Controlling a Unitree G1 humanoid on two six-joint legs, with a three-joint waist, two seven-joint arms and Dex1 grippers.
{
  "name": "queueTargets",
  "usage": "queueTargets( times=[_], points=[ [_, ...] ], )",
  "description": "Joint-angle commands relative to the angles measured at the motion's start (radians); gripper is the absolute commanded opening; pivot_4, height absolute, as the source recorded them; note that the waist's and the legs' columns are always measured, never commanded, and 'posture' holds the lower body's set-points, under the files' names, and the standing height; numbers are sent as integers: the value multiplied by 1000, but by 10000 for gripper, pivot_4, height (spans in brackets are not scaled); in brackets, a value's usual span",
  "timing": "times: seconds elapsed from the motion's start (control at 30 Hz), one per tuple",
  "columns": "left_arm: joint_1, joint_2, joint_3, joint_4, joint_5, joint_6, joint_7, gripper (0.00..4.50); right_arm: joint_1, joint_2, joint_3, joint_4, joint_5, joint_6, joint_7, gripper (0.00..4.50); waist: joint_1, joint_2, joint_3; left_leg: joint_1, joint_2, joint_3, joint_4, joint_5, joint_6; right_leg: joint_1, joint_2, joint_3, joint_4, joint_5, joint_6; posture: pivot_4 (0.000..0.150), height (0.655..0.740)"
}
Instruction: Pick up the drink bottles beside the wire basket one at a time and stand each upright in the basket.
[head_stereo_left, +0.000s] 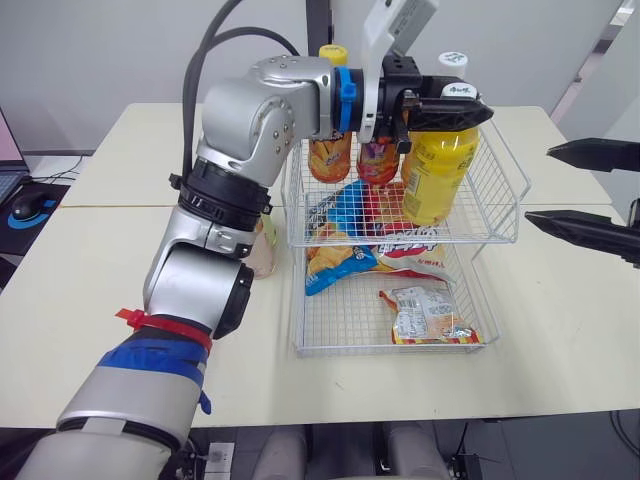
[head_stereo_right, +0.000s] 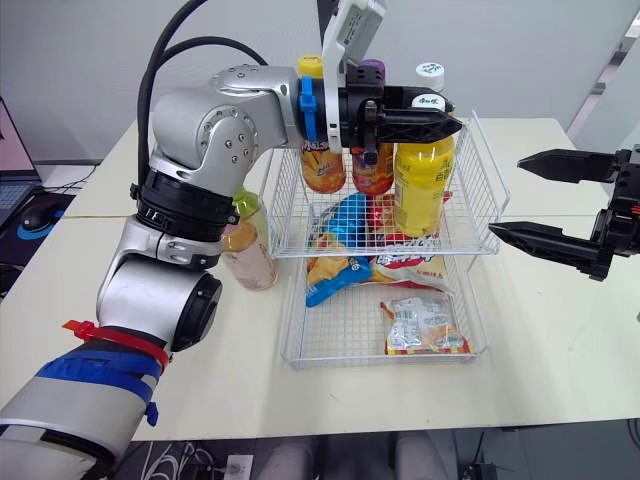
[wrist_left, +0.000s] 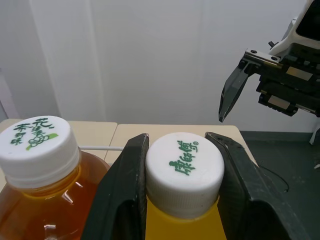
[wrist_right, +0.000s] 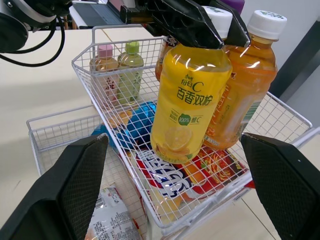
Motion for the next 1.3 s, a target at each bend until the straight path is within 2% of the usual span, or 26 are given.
queueTargets(
  times=[0.03, 0.3, 0.33, 0.53, 0.87, 1.1, 1.3],
  points=[
    [-31, -6, 13, -9, 18, 8, -32, 17338, -2, -19, -51, -13, 18, -11, -11, 45000, 0, 0, 0, 0, 0, 0, 0, 0, 0, 0, 0, 0, 0, 0, 0, 1500, 7400],
    [-74, 15, 56, -34, 7, 60, -81, 43559, -2, -19, -57, -17, 27, -11, -22, 45000, -1, 0, 0, 0, 0, 0, 0, 0, 0, 0, 0, 0, 0, 0, 0, 1500, 7400],
    [-77, 19, 59, -40, 5, 67, -87, 44878, -4, -19, -57, -18, 30, -10, -25, 45000, -1, 0, 0, 0, 0, 0, 0, 0, 0, 0, 0, 0, 0, 0, 0, 1500, 7400],
    [-91, 105, 121, -130, -39, 168, -106, 44878, -23, -23, -62, -11, 50, -17, -53, 45000, -5, 1, 0, 0, 0, 0, 0, 0, 0, 0, 0, 0, 0, 0, 0, 1500, 7400],
    [-25, 272, 215, -321, -146, 336, -92, 44878, -11, -39, -65, 13, 17, -39, -40, 45000, -4, 1, 0, 1, 0, 0, 0, 0, 0, 0, 0, 0, 0, 0, 0, 1500, 7400],
    [106, 520, 300, -378, -89, 286, -46, 44878, 3, -58, -73, 22, 10, -60, -2, 45000, -8, 1, 0, 1, 1, 0, 0, 0, 0, 0, 1, 1, 1, 0, 0, 1500, 7400],
    [305, 695, 454, -414, -64, 256, 33, 44878, -97, -75, 47, 34, 35, -104, 46, 45000, -7, 1, 0, 1, 2, -1, 0, 0, 0, 0, 1, 1, 0, 0, 0, 1500, 7400]
  ],
)
